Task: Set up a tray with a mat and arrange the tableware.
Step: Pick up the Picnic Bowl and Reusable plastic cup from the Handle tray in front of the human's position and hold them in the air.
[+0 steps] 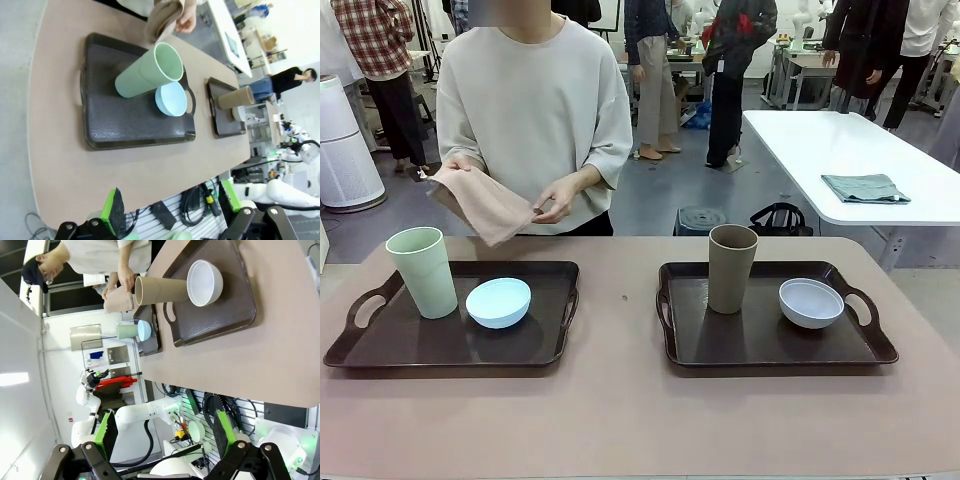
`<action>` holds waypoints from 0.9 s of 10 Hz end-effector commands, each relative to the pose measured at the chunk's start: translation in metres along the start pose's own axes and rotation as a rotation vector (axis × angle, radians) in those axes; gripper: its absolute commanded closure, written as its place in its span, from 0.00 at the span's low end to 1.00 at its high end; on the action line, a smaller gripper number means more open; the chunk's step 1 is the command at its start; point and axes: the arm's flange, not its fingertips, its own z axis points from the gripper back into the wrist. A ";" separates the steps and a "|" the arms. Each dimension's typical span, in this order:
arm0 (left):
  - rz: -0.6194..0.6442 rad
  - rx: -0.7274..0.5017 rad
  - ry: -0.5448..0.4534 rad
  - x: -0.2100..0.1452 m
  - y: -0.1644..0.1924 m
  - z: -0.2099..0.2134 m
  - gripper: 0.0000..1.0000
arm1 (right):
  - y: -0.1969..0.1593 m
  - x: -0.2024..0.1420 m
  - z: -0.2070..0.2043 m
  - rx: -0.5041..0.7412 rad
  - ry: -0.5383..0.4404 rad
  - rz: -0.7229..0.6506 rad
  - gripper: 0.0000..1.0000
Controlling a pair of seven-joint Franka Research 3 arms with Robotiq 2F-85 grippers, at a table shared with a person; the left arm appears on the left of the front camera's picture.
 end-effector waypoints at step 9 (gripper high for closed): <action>-0.730 0.566 0.161 0.057 -0.084 -0.039 0.00 | 0.252 0.009 -0.275 -0.600 0.166 0.594 0.00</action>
